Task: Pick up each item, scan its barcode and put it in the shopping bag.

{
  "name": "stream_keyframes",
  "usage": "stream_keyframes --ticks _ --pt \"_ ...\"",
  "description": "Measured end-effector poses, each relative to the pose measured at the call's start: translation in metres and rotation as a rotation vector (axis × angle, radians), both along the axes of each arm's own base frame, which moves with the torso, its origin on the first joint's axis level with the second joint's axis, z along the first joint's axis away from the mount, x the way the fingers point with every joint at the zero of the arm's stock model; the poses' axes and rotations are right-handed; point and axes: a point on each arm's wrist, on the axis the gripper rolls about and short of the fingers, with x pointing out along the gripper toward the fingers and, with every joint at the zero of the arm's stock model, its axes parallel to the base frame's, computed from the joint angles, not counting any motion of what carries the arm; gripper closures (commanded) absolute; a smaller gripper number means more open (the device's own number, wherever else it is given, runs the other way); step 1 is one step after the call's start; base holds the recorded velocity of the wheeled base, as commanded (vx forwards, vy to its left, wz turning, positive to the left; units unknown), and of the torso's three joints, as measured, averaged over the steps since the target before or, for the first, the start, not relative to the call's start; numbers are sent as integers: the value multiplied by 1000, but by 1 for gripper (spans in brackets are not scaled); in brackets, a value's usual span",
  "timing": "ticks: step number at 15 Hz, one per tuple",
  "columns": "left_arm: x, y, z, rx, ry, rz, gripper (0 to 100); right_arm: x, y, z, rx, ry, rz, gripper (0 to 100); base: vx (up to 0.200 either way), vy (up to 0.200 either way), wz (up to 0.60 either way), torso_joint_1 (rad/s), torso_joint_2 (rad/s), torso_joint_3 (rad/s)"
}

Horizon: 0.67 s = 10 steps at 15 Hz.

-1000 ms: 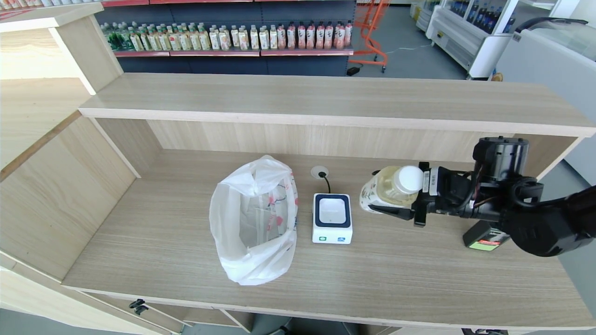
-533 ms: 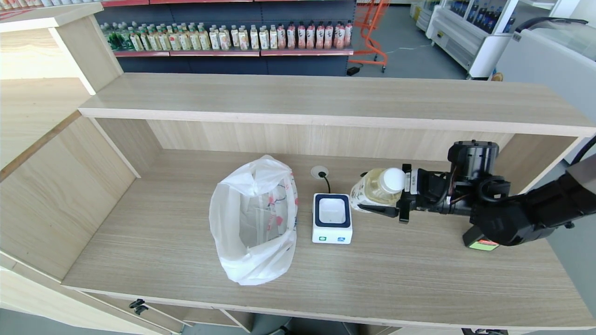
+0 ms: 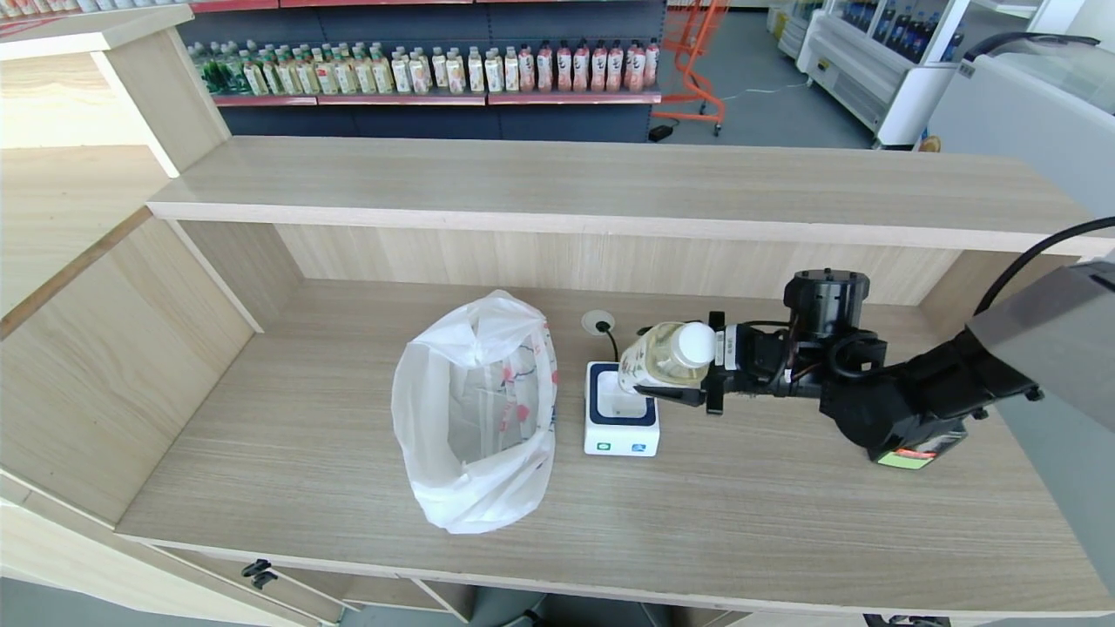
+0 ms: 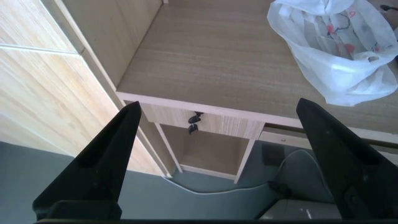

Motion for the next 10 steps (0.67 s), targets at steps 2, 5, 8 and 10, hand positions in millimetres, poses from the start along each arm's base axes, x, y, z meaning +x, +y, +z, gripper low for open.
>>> stream_keyframes --ticks 2,5,8,10 --pt "0 0 0 0 0 0 0 6 4 -4 -4 -19 10 100 0 0 0 0 0 0" --pt "0 0 0 0 0 0 0 13 8 -12 -7 -34 35 100 0 0 0 0 0 0" --pt "0 0 0 0 0 0 0 18 9 -19 -13 -56 55 100 0 0 0 0 0 0" --pt "0 0 0 0 0 0 0 21 9 -21 -14 -61 59 100 0 0 0 0 0 0"
